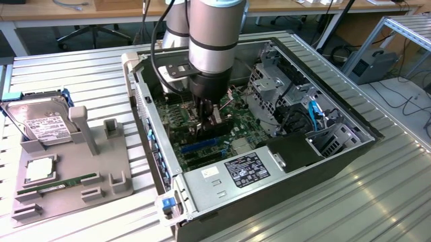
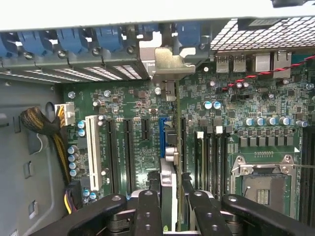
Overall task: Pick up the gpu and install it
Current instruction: 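Insert the gpu into the slot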
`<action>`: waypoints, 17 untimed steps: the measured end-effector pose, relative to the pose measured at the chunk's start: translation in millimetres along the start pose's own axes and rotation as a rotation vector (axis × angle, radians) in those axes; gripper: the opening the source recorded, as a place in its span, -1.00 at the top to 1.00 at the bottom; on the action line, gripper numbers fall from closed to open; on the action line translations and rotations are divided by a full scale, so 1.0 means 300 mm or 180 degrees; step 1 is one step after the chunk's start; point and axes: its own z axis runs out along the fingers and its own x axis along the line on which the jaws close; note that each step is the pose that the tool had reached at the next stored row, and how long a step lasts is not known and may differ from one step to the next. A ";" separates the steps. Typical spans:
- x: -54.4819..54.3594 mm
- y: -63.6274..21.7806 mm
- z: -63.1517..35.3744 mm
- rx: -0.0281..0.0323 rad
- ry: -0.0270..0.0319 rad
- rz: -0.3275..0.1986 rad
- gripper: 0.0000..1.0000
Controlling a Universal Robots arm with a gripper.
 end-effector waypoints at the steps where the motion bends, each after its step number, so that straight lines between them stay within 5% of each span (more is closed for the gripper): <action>1: 0.003 0.000 0.000 0.0000 0.0000 0.0000 0.47; 17: 0.015 0.021 0.000 0.0000 0.0000 0.0000 0.47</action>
